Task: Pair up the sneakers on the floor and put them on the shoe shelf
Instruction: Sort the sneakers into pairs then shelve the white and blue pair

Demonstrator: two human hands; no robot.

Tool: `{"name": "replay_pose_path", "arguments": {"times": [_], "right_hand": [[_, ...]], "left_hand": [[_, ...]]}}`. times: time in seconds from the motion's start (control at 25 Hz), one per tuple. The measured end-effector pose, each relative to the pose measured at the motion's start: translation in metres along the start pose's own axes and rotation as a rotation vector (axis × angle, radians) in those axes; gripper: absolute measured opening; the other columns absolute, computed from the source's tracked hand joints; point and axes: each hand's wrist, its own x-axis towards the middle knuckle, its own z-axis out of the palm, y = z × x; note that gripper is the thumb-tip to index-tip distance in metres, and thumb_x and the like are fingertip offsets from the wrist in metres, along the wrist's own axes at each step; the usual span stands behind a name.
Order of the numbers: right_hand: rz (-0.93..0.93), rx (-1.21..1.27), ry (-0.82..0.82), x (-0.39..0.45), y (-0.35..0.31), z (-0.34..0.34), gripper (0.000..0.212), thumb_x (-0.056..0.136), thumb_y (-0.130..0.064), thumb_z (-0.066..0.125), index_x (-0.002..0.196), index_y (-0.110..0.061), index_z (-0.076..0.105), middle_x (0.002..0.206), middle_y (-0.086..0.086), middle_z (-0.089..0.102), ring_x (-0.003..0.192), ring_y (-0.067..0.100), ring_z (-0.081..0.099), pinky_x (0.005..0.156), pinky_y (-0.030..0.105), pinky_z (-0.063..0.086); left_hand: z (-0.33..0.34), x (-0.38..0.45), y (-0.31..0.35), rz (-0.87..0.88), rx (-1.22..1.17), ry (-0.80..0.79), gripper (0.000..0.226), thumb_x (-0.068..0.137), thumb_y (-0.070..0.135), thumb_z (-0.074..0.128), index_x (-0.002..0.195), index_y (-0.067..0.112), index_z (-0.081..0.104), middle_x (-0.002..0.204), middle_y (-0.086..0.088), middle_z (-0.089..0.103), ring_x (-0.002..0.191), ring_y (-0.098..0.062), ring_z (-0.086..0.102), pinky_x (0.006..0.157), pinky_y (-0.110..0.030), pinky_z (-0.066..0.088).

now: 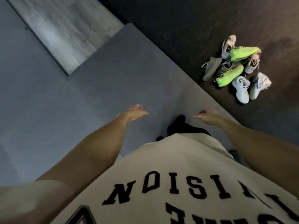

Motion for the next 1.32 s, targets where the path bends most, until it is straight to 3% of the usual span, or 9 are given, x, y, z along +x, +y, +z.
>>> {"name": "replay_pose_path", "arguments": {"times": [0.12,0.28,0.4,0.6,0.8,0.88,1.0,1.16,1.32], "right_hand": [[0.001,0.06,-0.017,0.053,-0.027,-0.035,0.042,0.087,-0.046,0.063,0.113,-0.014,0.063,0.116,0.011,0.062,0.12,0.034,0.054,0.093,0.034,0.042],[0.045,0.046,0.002,0.119,-0.065,-0.106,0.041,0.088,-0.039,0.064,0.116,-0.009,0.064,0.121,0.014,0.062,0.113,0.031,0.056,0.091,0.033,0.044],[0.039,0.057,-0.013,0.161,-0.091,-0.161,0.043,0.088,-0.037,0.064,0.118,-0.006,0.062,0.117,0.013,0.061,0.107,0.03,0.057,0.084,0.03,0.043],[0.056,0.113,0.021,0.213,-0.129,-0.23,0.051,0.086,-0.048,0.061,0.125,-0.015,0.061,0.128,0.008,0.058,0.116,0.029,0.055,0.091,0.03,0.043],[0.155,0.241,0.085,0.264,-0.159,-0.273,0.046,0.084,-0.051,0.062,0.113,-0.015,0.068,0.121,0.009,0.063,0.108,0.03,0.057,0.096,0.04,0.047],[0.236,0.371,0.152,0.278,-0.171,-0.288,0.047,0.085,-0.049,0.063,0.114,-0.013,0.067,0.122,0.009,0.062,0.109,0.03,0.056,0.093,0.036,0.046],[0.363,0.574,0.257,0.289,-0.173,-0.31,0.049,0.086,-0.043,0.065,0.119,-0.008,0.062,0.121,0.012,0.058,0.107,0.031,0.054,0.086,0.033,0.042],[0.456,0.741,0.351,0.294,-0.149,-0.336,0.055,0.085,-0.045,0.067,0.123,-0.006,0.058,0.126,0.016,0.058,0.112,0.034,0.054,0.09,0.037,0.043],[0.513,0.861,0.42,0.305,-0.116,-0.363,0.054,0.085,-0.044,0.066,0.123,-0.006,0.057,0.128,0.016,0.058,0.114,0.033,0.055,0.095,0.038,0.044]], "left_hand": [[-0.043,0.047,0.046,0.009,-0.009,-0.034,0.077,0.039,0.072,0.066,0.105,0.035,0.051,0.118,0.003,0.061,0.108,-0.022,0.06,0.099,-0.044,0.047],[-0.104,0.081,0.133,0.05,0.046,-0.04,0.059,0.066,0.061,0.069,0.113,0.03,0.052,0.118,0.004,0.058,0.108,-0.02,0.056,0.1,-0.041,0.044],[-0.144,0.107,0.19,0.057,0.079,-0.057,0.061,0.07,0.06,0.067,0.119,0.028,0.051,0.125,0.004,0.053,0.114,-0.022,0.052,0.102,-0.044,0.041],[-0.207,0.169,0.27,0.099,0.149,-0.081,0.068,0.07,0.055,0.07,0.128,0.027,0.049,0.132,0.001,0.052,0.119,-0.022,0.052,0.105,-0.044,0.04],[-0.284,0.242,0.36,0.211,0.352,-0.156,0.066,0.073,0.055,0.068,0.128,0.025,0.047,0.132,-0.001,0.051,0.116,-0.023,0.052,0.102,-0.044,0.042],[-0.314,0.267,0.408,0.272,0.44,-0.2,0.064,0.079,0.052,0.067,0.132,0.022,0.045,0.133,-0.003,0.05,0.116,-0.024,0.051,0.096,-0.039,0.043],[-0.332,0.291,0.485,0.361,0.568,-0.256,0.059,0.087,0.042,0.065,0.137,0.019,0.043,0.133,-0.005,0.049,0.114,-0.023,0.05,0.084,-0.032,0.04],[-0.33,0.305,0.575,0.421,0.722,-0.338,0.059,0.089,0.04,0.064,0.139,0.021,0.041,0.139,-0.006,0.046,0.121,-0.024,0.048,0.099,-0.04,0.041],[-0.307,0.316,0.647,0.483,0.833,-0.329,0.06,0.089,0.041,0.063,0.141,0.023,0.04,0.143,-0.007,0.041,0.127,-0.025,0.044,0.103,-0.041,0.038]]}}
